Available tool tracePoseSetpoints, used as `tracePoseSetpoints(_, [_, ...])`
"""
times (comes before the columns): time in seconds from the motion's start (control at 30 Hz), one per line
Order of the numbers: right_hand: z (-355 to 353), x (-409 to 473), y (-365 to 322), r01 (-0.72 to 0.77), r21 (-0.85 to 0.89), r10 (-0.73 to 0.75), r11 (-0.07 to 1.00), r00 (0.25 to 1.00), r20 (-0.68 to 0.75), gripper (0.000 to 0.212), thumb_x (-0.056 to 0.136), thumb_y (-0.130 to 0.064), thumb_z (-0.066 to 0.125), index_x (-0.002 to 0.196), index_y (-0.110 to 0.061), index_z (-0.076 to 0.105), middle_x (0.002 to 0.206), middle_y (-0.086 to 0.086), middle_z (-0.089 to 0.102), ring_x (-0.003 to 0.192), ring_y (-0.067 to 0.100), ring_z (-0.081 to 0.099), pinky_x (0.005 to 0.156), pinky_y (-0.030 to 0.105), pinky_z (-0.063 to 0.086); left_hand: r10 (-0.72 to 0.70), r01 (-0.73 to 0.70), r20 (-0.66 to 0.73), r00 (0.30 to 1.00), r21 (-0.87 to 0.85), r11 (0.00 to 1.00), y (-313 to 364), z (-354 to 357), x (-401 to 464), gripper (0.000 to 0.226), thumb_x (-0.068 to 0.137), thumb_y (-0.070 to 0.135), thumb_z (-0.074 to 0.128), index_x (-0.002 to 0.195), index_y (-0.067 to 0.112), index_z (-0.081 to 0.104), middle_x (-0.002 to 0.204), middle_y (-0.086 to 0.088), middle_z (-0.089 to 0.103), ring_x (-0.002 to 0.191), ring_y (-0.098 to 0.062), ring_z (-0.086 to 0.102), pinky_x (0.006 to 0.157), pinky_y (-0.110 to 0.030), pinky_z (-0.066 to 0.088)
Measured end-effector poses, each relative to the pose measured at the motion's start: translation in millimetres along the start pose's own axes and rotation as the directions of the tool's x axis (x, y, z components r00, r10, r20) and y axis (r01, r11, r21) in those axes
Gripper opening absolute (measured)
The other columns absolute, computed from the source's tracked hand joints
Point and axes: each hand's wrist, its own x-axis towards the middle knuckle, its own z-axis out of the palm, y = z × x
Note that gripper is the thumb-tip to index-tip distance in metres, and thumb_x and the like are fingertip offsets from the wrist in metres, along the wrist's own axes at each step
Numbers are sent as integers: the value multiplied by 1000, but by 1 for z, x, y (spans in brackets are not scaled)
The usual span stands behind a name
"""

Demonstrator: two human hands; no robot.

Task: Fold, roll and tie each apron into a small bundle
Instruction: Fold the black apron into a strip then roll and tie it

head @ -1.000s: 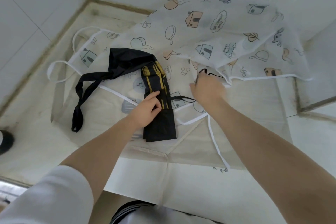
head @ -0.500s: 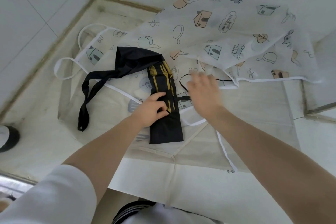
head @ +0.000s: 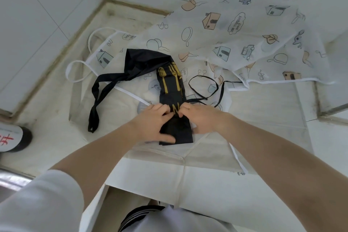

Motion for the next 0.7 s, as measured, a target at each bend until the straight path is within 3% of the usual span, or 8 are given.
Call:
tracePoseSetpoints(0.07, [2,-4,-1,5,-5,-5,1000,1000,2,74,71,-31,78,132,-17,39,133,-1,35,111,18,48,76,25,39,-1,-2,72,997,45,999,3,4,-8,118,59,87,37,148,11,19,138,-3,29,130,-20,25,111,-30,17])
tracePoseSetpoints(0.13, [5,-7,-3,-1,-9,0,1000,1000,-21,84,65,-35,81,134,-17,37,135,-1,35,115,18,46,79,27,40,1,-6,75,997,69,998,7,4,-9,118,62,78,55,149,10,14,143,-4,25,134,-22,22,113,-31,15])
tracePoseSetpoints(0.23, [10,-13,0,6,14,-5,1000,996,-89,86,68,-44,78,139,-19,36,137,-3,37,118,18,46,87,30,44,1,0,47,999,-11,1000,9,-5,-8,102,73,61,60,149,11,14,143,-5,30,131,-21,29,109,-28,26])
tracePoseSetpoints(0.3, [9,-14,3,5,89,5,996,993,-119,84,72,-55,70,142,-22,38,133,-6,41,116,15,48,90,31,46,-70,85,77,995,-224,971,7,-14,-9,80,85,42,57,149,15,18,137,-5,43,120,-19,45,98,-27,37])
tracePoseSetpoints(0.4, [-2,-15,4,-77,240,93,968,994,-55,66,81,-61,58,136,-26,45,124,-7,46,107,14,51,86,32,46,-314,288,72,947,-627,724,3,-22,-7,38,93,26,50,131,21,45,99,-9,64,81,-20,59,74,-30,45])
tracePoseSetpoints(0.53, [-13,-10,-4,-262,666,328,698,944,28,48,97,-52,35,117,-13,54,110,5,59,101,23,57,87,37,41,-563,357,141,815,-886,295,4,-21,9,31,97,35,45,113,12,59,103,-6,65,96,-22,59,86,-33,47])
tracePoseSetpoints(0.57, [-14,-8,-6,-291,703,377,649,925,34,47,99,-49,30,116,-12,54,107,7,59,100,24,56,86,35,39,-596,366,150,789,-893,260,4,-21,13,34,97,37,46,112,10,60,105,-8,66,97,-25,60,89,-37,49])
tracePoseSetpoints(0.7, [-5,16,-4,-422,540,499,728,866,4,38,102,-38,33,95,-8,55,88,8,54,93,29,55,74,30,36,-692,496,68,719,-748,442,10,-19,33,41,93,35,54,121,6,48,107,-8,61,102,-30,59,82,-37,48])
